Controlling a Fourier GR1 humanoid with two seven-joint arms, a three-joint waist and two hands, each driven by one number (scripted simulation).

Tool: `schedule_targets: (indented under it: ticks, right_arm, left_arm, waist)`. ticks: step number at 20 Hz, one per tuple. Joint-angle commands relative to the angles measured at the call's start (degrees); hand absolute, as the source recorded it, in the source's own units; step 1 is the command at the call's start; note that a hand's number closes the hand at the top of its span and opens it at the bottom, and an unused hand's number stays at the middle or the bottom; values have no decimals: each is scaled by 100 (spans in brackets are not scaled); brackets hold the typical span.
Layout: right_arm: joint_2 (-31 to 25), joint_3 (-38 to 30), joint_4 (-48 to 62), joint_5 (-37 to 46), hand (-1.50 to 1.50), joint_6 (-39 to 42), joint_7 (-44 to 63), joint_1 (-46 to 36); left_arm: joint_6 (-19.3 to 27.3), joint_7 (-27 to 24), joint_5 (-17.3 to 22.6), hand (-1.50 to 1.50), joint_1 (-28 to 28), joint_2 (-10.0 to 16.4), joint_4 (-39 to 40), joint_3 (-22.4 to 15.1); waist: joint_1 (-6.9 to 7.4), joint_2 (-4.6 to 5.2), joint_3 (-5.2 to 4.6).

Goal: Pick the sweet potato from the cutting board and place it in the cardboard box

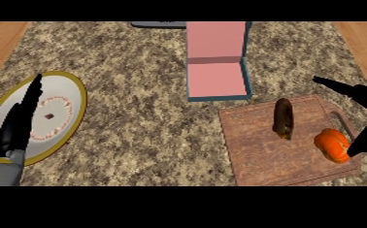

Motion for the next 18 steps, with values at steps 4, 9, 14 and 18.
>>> schedule_targets:
  ticks: [4, 9, 14, 18]
  right_arm:
    - [424, -30, -178, 601, -150, 570, 826, -283]
    - [967, -40, 312, 1272, -150, 432, 826, -569]
    - [1031, -334, 442, 1623, -150, 570, 600, -479]
    - [1331, -526, -204, 1609, -150, 657, 830, -163]
  left_arm:
    - [-103, 118, -242, 0, -187, -121, 145, 214]
    - [-282, -311, -272, 0, 18, -222, 344, 429]
    - [-119, 529, -644, 0, 77, -447, -541, 295]
    - [-420, 160, -642, 0, -245, -324, 145, 660]
  waist:
    - [-77, -7, 10]
    - [-57, 0, 11]
    - [-59, -7, 14]
    - [-103, -10, 11]
